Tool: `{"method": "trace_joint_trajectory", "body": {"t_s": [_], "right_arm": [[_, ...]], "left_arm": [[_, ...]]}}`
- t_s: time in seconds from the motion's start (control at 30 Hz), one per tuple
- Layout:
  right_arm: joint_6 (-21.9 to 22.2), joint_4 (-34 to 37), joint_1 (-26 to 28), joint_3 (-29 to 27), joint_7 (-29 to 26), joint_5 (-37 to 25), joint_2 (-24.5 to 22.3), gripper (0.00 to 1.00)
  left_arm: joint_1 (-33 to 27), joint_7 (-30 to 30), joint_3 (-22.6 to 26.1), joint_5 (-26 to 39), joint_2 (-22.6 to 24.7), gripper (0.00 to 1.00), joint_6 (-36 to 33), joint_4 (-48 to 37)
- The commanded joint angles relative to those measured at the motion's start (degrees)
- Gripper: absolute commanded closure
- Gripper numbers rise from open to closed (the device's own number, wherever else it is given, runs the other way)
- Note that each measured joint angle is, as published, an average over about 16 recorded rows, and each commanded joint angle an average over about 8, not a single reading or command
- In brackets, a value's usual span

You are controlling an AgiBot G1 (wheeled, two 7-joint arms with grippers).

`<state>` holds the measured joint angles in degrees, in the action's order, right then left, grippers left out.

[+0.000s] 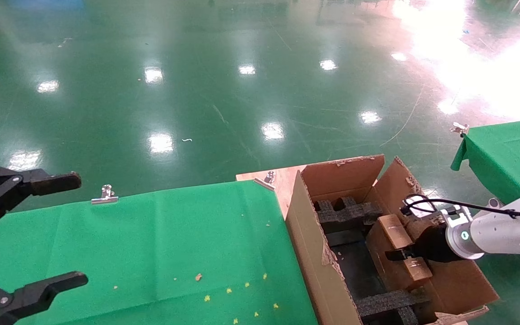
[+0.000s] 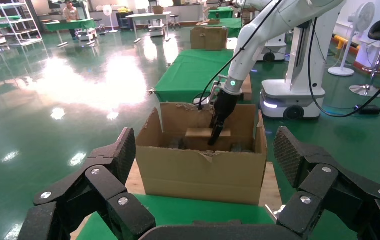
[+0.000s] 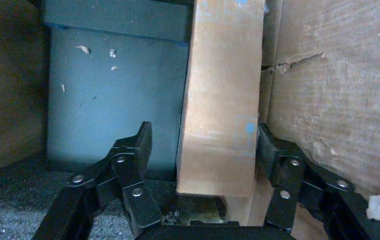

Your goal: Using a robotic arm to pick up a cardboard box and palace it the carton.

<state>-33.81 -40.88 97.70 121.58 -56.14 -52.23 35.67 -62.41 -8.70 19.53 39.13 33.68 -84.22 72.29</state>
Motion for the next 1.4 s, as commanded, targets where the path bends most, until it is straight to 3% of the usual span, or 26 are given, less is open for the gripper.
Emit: {"method": "trace_joint_trajectory", "body": {"t_s": [0.03, 0.33, 0.6, 0.97, 1.17, 1.4], "right_arm": [[-0.14, -0.42, 0.31, 0.0, 0.08, -0.07, -0.32, 0.0], [0.36, -3.58, 3.09, -0.04, -0.24, -1.04, -2.45, 0.0], [1.2, -8.82, 8.97, -0.8, -0.77, -2.7, -5.49, 0.0], [0.97, -24.54, 20.03, -4.08, -0.35, -4.05, -12.66, 0.0], [-5.51, -33.7, 23.6, -8.24, 2.33, 3.52, -17.57, 0.0], [-17.17, -36.04, 23.29, -12.57, 6.24, 19.01, -20.33, 0.0]], "left_arm": [[0.0, 0.0, 0.0, 0.0, 0.0, 0.0, 0.0, 0.0], [0.0, 0.0, 0.01, -0.01, 0.0, 0.0, 0.0, 0.0], [0.0, 0.01, 0.01, -0.01, 0.0, 0.0, 0.0, 0.0], [-0.01, 0.01, 0.02, -0.01, -0.01, 0.0, 0.01, 0.0], [-0.01, 0.01, 0.03, -0.02, -0.01, 0.0, 0.01, 0.0], [0.0, 0.02, 0.03, -0.03, -0.01, 0.0, 0.02, -0.01]]}}
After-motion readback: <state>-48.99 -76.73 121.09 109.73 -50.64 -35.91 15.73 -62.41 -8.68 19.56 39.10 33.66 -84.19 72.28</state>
